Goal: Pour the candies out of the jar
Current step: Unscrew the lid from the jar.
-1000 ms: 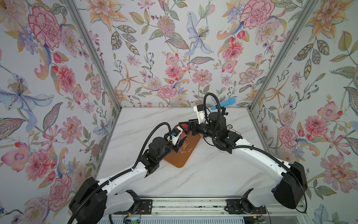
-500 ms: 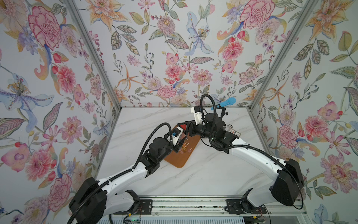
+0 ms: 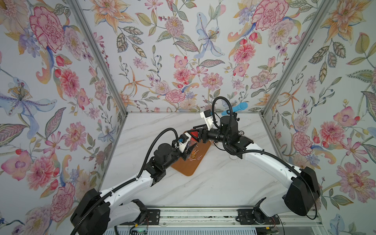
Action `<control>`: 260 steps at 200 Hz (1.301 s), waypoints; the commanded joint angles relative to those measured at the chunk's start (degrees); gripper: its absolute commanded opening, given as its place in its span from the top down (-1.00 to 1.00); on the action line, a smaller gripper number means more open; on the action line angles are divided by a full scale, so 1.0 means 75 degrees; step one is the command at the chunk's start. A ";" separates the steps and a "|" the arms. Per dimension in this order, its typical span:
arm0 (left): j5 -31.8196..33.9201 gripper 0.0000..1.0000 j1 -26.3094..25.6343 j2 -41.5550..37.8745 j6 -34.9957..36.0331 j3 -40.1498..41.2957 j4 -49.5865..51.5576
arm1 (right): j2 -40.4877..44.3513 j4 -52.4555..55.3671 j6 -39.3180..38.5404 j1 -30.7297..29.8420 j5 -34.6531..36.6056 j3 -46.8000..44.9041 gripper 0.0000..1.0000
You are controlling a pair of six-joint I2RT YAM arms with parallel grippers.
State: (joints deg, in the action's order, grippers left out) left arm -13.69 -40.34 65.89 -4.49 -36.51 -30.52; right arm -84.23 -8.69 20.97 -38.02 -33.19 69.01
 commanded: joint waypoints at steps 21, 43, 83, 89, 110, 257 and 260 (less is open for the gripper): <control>-0.3062 1.00 0.0166 -0.0491 -0.0696 -0.0185 -0.1461 | 0.0630 -0.0179 -0.0669 0.0350 -0.2604 -0.0418 0.16; -0.3300 1.00 0.0182 -0.0514 -0.0784 -0.0281 -0.1387 | 0.0864 0.0118 -0.0895 0.0428 -0.2713 -0.0448 0.16; -0.2594 1.00 0.0176 -0.0335 -0.0590 -0.0415 -0.0911 | 0.0765 0.0191 -0.0196 0.0440 -0.1460 -0.0142 -0.56; -0.2421 1.00 0.0174 -0.0313 -0.0579 -0.0403 -0.0878 | 0.0757 0.0223 -0.0014 0.0461 -0.1049 -0.0100 -0.70; -0.1754 1.00 0.0181 -0.0237 -0.0423 -0.0302 -0.0788 | 0.0724 0.0321 0.0620 0.0690 -0.0330 0.0003 -1.00; 0.1157 1.00 -0.0280 -0.0052 0.0405 -0.0258 0.0099 | 0.0190 0.0639 0.0798 -0.0594 0.2257 0.0310 -0.93; 0.1174 1.00 -0.0282 -0.0043 0.0419 -0.0265 0.0113 | 0.0164 0.0663 0.0786 -0.0615 0.2287 0.0329 -0.93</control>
State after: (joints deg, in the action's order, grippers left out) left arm -8.01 -41.43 65.25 -3.38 -37.12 -29.54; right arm -81.21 -5.45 27.46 -41.67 -19.38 68.58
